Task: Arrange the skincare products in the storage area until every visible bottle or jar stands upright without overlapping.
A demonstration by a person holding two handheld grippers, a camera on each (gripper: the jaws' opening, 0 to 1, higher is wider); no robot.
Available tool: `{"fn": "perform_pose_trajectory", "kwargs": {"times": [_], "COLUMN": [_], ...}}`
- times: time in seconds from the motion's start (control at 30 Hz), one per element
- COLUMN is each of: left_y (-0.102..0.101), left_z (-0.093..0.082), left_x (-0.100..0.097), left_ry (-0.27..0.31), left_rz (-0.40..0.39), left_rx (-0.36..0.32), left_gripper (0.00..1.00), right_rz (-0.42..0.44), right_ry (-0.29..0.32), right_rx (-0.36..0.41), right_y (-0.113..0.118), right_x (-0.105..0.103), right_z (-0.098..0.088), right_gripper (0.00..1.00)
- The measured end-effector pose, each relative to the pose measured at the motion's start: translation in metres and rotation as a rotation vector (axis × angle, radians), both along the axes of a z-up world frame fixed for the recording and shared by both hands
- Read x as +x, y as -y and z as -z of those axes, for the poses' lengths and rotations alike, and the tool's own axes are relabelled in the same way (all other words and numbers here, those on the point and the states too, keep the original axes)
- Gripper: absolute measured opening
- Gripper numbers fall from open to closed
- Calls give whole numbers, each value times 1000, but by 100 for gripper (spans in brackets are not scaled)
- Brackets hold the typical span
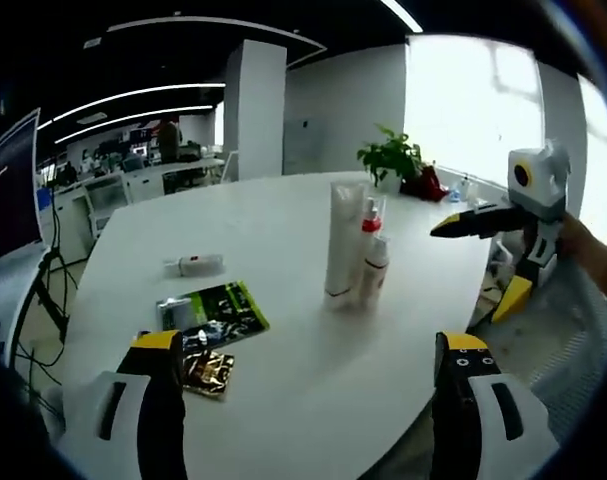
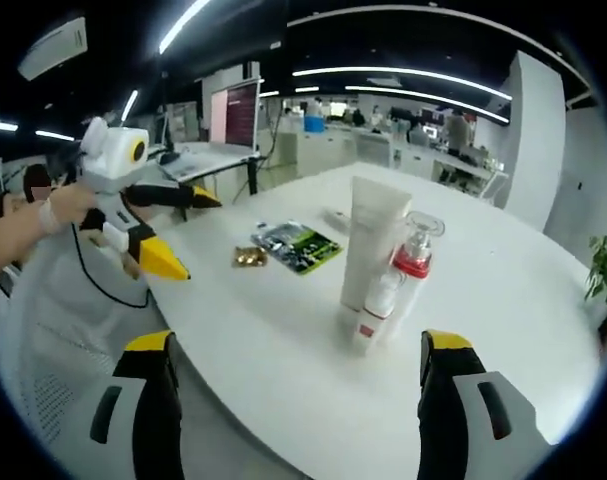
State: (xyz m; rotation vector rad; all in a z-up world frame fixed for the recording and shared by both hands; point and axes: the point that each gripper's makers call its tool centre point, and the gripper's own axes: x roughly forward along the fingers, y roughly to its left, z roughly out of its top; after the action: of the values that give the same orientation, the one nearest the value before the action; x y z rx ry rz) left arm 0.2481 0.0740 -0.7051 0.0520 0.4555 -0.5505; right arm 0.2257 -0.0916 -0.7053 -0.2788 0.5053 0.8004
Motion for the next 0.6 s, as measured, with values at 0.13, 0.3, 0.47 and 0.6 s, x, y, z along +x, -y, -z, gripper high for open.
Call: {"fn": "perform_pose_trajectory", "kwargs": {"times": [0.13,0.3,0.47,0.6], "left_y": [4,9,10,11], "left_z": [1,0,-4,-5], "left_x": [-4,-6,-5,-6], "left_ry": [4,2,3,16], "left_rz": [-4,15,10,18], "left_rx": [15,14,-25,-17], "left_gripper": [99,99,99,99], "right_rz": [16,3,-13,3], "right_ry": [-11,23,-5,-1], "right_rx": [22,-1,-14,9], "right_y": [2,1,0,2], "right_x": [1,4,2,4], "right_z": [-1,-3,3,0], "right_gripper": [100,100,100,100]}}
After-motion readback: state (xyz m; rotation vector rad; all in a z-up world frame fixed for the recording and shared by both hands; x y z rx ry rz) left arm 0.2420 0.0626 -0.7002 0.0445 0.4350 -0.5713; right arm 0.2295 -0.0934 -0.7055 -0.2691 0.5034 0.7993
